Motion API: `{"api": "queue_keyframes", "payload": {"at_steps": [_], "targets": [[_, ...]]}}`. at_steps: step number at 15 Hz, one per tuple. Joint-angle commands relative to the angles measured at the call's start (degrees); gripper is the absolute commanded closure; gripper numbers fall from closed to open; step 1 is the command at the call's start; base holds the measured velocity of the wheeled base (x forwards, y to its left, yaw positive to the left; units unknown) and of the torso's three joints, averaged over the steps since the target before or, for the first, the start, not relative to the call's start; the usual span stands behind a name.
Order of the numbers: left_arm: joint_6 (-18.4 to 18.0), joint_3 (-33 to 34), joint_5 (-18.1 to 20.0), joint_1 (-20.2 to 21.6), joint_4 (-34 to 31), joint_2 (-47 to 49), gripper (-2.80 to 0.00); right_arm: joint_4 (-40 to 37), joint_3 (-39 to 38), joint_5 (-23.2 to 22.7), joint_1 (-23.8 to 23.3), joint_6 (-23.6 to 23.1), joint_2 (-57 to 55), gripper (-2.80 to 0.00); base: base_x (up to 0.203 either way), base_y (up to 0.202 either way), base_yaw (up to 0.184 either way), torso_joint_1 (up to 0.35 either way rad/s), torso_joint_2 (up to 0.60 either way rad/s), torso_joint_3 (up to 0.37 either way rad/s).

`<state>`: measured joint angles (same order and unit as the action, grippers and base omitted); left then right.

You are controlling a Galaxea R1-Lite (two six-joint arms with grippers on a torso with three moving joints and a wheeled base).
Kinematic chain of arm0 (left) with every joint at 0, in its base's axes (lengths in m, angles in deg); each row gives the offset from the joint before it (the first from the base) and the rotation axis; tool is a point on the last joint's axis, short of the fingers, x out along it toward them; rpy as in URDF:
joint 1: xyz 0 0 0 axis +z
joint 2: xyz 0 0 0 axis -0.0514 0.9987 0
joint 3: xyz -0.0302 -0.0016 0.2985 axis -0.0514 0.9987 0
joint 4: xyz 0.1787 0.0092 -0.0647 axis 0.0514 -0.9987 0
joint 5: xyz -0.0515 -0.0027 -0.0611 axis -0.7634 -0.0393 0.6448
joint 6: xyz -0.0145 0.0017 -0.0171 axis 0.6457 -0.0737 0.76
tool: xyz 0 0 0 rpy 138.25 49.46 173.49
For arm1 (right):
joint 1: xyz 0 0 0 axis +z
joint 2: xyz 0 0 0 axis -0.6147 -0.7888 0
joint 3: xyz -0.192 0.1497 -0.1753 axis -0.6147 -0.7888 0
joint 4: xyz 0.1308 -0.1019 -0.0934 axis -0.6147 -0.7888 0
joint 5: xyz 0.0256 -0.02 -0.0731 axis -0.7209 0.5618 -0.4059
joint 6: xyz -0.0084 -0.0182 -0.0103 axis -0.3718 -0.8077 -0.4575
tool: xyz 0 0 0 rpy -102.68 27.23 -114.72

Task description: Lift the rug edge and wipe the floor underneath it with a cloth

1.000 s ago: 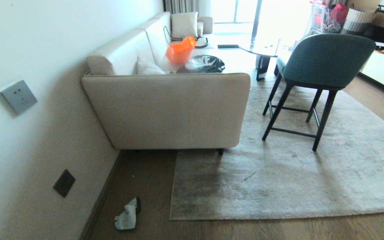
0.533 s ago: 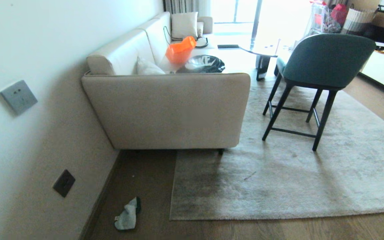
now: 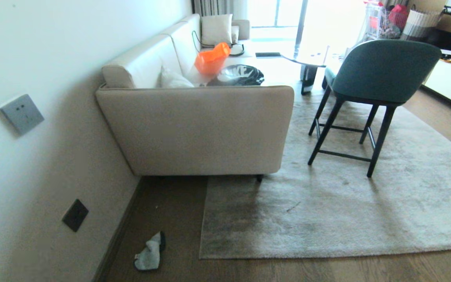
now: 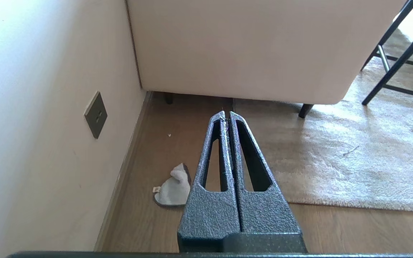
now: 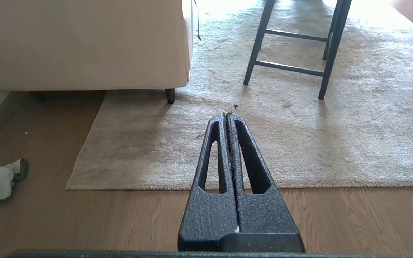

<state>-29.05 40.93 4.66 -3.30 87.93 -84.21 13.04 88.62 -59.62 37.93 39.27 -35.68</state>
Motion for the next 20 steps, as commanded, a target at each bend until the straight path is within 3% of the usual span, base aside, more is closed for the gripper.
{"api": "queue_keyframes", "payload": {"at_steps": [1,20], "targets": [[0.1,-0.1,0.0,0.0,0.0,0.0,0.0,0.0,0.0,0.0,0.0,0.0,-0.1,0.0,0.0,0.0,0.0,0.0,0.0,0.0],[0.1,0.0,0.0,0.0,0.0,0.0,0.0,0.1,0.0,0.0,0.0,-0.2,-0.1,0.0,0.0,0.0,0.0,0.0,0.0,0.0]]}}
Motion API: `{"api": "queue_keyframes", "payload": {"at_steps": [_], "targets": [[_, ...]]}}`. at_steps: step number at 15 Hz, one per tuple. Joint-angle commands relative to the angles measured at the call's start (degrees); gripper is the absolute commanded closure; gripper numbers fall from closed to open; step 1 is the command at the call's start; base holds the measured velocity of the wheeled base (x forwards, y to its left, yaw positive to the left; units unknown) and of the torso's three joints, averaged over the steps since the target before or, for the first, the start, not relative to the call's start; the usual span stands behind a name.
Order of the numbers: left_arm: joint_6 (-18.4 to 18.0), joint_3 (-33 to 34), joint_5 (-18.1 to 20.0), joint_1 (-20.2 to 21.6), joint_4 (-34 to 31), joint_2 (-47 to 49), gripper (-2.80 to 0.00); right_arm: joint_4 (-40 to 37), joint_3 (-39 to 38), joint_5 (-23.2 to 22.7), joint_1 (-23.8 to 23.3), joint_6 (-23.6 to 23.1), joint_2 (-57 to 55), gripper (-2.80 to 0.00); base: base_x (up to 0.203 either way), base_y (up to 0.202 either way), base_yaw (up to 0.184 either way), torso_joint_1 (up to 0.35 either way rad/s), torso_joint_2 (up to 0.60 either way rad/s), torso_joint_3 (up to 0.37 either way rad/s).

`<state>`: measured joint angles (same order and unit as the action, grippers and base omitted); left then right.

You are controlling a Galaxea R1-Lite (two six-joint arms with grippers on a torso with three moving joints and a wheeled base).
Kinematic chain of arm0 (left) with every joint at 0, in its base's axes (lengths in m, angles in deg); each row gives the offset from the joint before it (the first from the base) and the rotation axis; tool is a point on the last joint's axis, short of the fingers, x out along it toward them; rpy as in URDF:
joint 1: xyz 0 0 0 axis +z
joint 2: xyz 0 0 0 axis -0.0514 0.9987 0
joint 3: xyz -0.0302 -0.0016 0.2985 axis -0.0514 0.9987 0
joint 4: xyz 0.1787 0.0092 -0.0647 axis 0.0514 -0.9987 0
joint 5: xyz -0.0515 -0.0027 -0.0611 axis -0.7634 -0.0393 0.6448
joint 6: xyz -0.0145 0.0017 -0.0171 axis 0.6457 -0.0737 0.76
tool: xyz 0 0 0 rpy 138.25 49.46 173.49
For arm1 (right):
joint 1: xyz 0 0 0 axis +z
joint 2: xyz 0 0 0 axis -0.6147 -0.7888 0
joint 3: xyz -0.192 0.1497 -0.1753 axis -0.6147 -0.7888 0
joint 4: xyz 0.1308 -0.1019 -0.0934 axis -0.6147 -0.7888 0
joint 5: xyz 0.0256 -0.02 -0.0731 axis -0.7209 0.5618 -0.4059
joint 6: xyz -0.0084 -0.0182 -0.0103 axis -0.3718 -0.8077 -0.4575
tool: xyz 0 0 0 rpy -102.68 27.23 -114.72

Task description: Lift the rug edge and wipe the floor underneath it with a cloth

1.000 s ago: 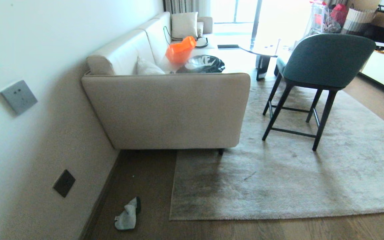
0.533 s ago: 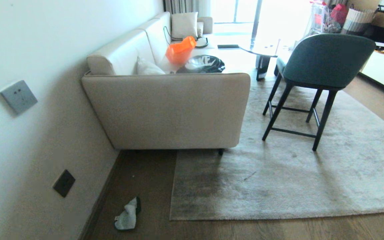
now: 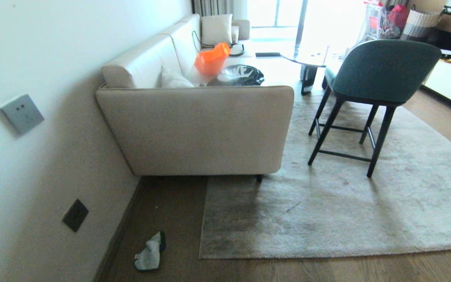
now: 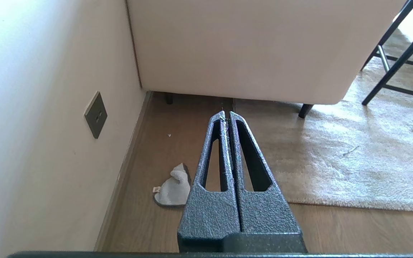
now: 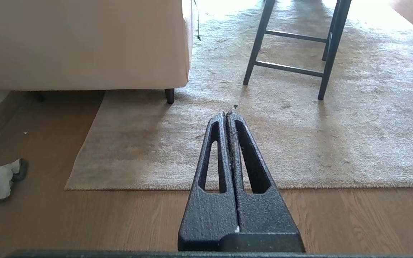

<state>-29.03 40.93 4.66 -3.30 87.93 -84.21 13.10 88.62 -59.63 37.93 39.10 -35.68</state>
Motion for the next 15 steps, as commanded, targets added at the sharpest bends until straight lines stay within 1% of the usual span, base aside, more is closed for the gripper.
{"api": "queue_keyframes", "payload": {"at_steps": [1,3,6,11,15], "targets": [[0.0,0.0,0.0,0.0,0.0,0.0,0.0,0.0,0.0,0.0,0.0,0.0,-0.1,0.0,0.0,0.0,0.0,0.0,0.0,0.0],[0.0,0.0,0.0,0.0,0.0,0.0,0.0,0.0,0.0,0.0,0.0,0.0,-0.1,0.0,0.0,0.0,0.0,-0.012,-0.2,-0.238],[0.0,0.0,0.0,0.0,0.0,0.0,0.0,-0.1,0.0,0.0,0.0,0.0,-0.1,0.0,0.0,0.0,0.0,-0.004,-0.37,-0.384],[0.0,0.0,0.0,0.0,0.0,0.0,0.0,-0.1,0.0,0.0,0.0,0.0,-0.1,0.0,0.0,0.0,0.0,0.03,-0.44,-0.405],[0.0,0.0,0.0,0.0,0.0,0.0,0.0,0.0,0.0,0.0,0.0,0.0,-0.1,0.0,0.0,0.0,0.0,0.098,-0.47,-0.376]]}}
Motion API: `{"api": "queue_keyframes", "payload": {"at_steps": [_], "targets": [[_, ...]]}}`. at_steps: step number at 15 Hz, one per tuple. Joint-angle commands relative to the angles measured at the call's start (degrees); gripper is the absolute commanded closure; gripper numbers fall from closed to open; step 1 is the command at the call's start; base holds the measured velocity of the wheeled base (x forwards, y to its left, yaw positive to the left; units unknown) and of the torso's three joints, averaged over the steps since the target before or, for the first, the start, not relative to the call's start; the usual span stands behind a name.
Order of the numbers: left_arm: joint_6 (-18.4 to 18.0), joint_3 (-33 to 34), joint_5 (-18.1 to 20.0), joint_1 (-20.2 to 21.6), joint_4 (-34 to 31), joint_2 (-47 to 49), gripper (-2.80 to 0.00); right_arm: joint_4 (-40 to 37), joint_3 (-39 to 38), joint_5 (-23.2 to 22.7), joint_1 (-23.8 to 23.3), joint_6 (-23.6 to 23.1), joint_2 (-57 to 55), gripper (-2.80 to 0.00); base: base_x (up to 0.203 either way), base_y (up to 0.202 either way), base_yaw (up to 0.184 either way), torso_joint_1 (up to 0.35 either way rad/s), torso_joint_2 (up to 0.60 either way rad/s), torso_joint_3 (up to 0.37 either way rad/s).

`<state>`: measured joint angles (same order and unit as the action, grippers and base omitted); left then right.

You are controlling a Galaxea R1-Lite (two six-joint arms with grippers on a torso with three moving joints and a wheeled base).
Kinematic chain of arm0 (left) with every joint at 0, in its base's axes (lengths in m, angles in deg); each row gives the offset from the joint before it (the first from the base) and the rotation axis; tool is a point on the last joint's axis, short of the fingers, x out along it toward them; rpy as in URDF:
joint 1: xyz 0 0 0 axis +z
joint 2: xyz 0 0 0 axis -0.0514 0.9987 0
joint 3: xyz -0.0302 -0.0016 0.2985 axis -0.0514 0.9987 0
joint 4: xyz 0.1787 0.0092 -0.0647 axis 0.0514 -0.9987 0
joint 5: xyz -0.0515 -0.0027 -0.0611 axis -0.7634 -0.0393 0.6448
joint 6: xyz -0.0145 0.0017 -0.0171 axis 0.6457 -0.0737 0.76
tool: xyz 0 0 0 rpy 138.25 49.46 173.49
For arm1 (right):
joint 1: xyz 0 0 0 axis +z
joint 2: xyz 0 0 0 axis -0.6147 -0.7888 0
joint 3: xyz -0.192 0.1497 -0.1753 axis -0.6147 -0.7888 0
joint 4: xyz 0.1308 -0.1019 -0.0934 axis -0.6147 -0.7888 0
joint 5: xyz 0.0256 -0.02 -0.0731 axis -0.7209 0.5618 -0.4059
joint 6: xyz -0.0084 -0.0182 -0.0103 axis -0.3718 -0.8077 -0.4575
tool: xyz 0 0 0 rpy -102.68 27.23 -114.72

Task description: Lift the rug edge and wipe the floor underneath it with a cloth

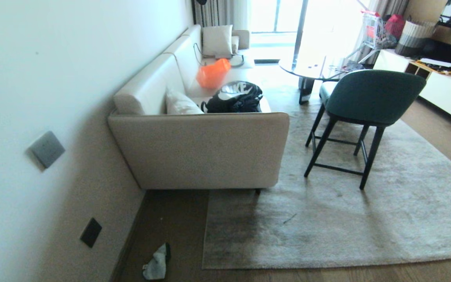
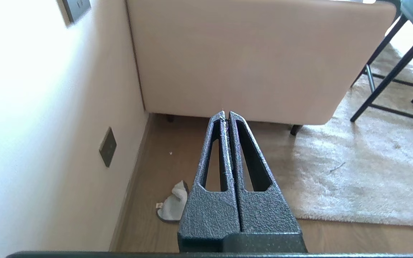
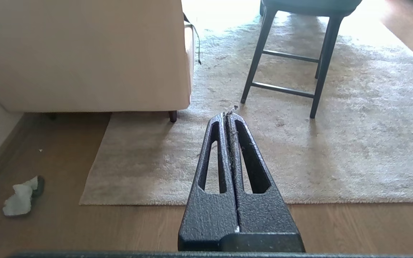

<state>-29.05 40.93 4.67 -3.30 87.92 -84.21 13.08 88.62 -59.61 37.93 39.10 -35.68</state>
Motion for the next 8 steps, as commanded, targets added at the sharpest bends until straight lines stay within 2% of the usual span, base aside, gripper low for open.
{"api": "queue_keyframes", "payload": {"at_steps": [1,8], "targets": [[0.1,0.0,0.0,0.0,0.0,0.0,0.0,0.0,0.0,0.0,0.0,0.0,-0.1,0.0,0.0,0.0,0.0,0.113,-0.49,-0.372],[0.1,-0.1,0.0,0.0,0.0,0.0,0.0,0.0,0.0,0.0,0.0,0.0,-0.1,0.0,0.0,0.0,0.0,0.155,-0.52,-0.361]]}}
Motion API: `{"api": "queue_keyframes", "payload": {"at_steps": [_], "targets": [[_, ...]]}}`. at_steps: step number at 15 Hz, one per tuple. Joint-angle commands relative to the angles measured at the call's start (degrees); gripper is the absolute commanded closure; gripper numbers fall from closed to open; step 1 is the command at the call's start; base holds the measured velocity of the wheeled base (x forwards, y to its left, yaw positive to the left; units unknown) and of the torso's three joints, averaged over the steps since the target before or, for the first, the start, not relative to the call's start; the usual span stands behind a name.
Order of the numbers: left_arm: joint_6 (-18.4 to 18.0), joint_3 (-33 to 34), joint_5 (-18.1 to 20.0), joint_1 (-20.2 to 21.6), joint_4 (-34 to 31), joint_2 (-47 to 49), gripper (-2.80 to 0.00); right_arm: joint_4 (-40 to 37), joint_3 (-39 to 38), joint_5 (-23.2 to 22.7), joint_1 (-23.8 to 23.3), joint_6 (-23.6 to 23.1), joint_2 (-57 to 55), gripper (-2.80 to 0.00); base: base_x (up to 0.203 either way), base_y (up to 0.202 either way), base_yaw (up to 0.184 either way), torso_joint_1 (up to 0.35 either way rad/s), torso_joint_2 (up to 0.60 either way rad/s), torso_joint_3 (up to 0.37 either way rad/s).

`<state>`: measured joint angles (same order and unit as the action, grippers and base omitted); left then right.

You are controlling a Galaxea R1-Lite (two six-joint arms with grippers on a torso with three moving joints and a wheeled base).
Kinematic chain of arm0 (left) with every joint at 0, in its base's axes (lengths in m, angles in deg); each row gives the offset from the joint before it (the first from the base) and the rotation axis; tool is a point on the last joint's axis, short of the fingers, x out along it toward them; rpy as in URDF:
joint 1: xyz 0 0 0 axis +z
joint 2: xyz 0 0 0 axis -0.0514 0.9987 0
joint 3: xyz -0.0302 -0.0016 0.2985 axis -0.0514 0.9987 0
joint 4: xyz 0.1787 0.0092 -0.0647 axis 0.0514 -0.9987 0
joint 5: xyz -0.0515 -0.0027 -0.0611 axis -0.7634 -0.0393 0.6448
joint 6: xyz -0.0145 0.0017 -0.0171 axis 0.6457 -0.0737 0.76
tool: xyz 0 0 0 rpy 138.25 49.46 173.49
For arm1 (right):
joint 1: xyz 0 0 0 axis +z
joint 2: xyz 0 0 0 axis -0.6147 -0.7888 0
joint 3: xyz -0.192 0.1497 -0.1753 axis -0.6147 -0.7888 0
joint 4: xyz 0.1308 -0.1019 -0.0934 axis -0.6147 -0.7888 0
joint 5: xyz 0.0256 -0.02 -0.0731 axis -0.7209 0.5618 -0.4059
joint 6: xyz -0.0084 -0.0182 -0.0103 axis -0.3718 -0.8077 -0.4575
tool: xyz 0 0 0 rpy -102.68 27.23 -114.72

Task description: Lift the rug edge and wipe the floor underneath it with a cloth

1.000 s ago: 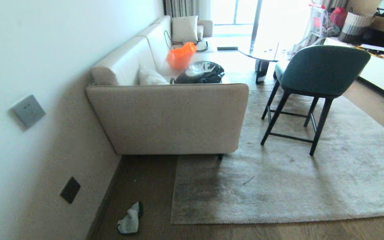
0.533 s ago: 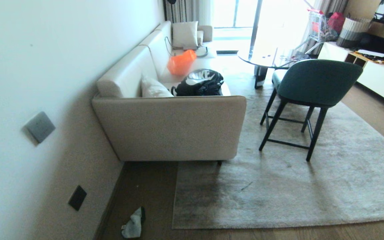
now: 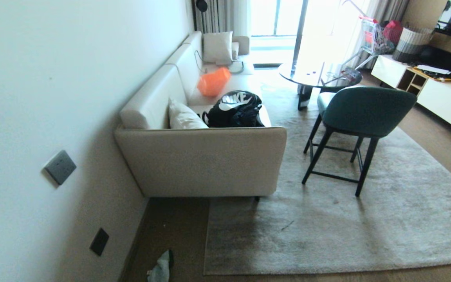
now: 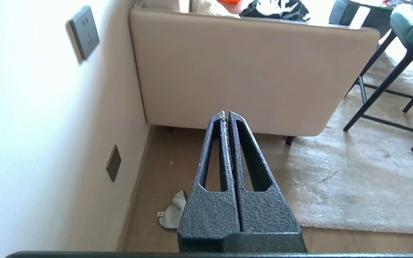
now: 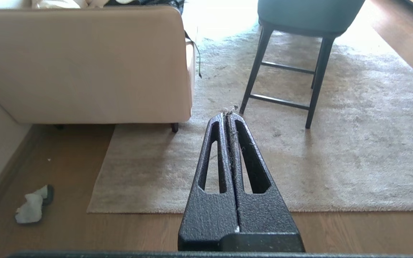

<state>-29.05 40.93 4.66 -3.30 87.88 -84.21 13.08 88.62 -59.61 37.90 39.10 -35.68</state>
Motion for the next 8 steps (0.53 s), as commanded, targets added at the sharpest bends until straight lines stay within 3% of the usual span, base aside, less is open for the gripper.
{"api": "queue_keyframes", "payload": {"at_steps": [1,8], "targets": [[0.1,-0.1,0.0,0.0,0.1,0.0,0.0,0.0,0.0,0.0,0.0,0.0,-0.1,0.0,0.0,0.0,0.0,0.196,-0.54,-0.365],[0.1,0.0,0.0,0.0,0.1,0.0,0.0,-0.1,0.0,0.0,0.0,0.1,-0.1,0.0,0.0,0.0,0.0,0.222,-0.58,-0.364]]}}
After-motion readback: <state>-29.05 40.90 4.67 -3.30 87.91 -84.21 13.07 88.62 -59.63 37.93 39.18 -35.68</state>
